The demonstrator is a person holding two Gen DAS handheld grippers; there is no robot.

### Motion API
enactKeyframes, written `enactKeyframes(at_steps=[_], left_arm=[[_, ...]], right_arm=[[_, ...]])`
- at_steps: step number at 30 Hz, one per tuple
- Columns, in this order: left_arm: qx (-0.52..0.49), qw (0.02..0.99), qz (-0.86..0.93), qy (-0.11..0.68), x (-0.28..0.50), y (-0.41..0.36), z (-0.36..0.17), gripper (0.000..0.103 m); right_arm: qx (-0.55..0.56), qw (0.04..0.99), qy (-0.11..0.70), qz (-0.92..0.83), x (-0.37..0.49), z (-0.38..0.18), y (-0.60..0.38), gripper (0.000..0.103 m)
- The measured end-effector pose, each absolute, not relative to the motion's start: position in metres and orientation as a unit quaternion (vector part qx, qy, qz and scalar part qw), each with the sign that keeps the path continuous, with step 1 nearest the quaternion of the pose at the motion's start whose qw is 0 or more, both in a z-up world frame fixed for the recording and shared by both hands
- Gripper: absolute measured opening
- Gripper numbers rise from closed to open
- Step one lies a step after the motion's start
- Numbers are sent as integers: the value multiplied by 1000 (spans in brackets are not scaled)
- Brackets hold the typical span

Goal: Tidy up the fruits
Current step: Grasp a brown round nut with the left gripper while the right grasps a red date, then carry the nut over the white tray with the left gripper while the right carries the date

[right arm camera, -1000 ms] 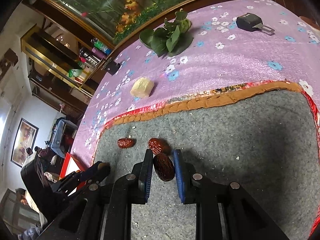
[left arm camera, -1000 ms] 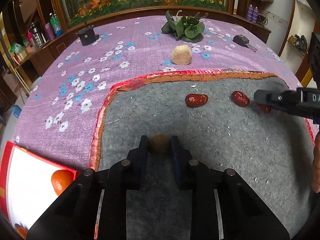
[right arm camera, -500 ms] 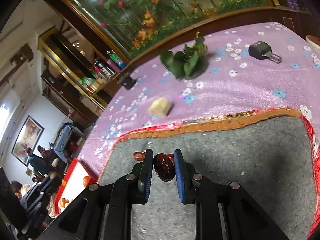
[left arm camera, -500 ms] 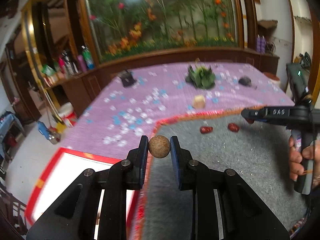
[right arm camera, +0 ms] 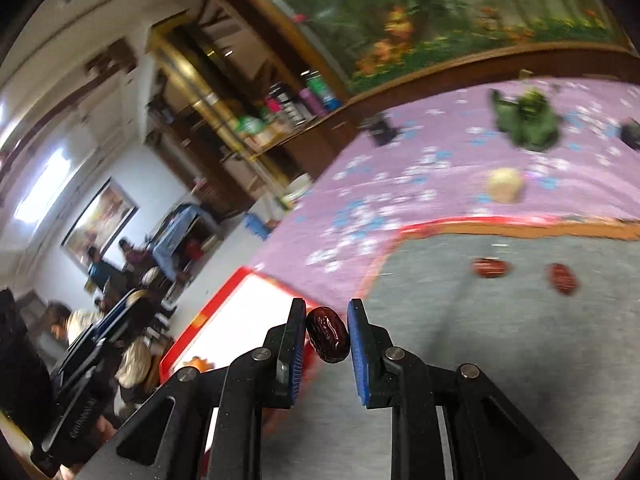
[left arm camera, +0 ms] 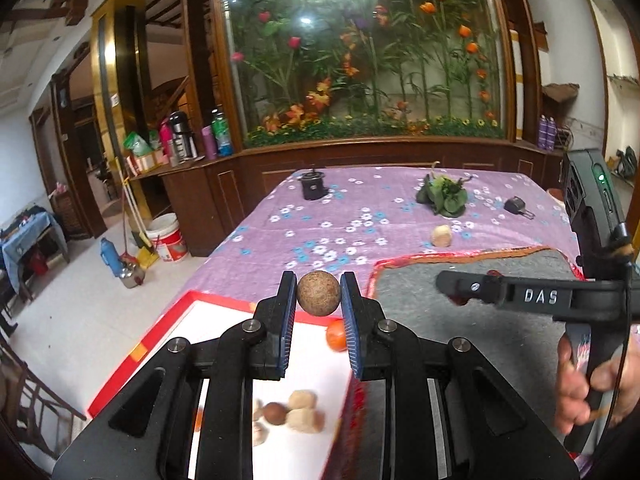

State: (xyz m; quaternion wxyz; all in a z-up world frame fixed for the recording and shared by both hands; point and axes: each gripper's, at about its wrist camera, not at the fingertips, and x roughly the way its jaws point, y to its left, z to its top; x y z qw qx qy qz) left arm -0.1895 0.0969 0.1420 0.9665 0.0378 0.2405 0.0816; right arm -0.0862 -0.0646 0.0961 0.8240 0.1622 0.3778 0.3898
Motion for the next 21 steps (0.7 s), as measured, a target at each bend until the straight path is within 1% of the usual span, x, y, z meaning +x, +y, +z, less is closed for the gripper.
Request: enactKeyframes(at_steps=[7, 21], left_arm=[[10, 963, 112, 243, -203, 135, 133, 22], [-16, 957, 142, 252, -213, 172, 114, 22]], right_arm=[[141, 806, 373, 438, -115, 106, 3, 20], [93, 794, 382, 464, -145, 99, 60, 20]])
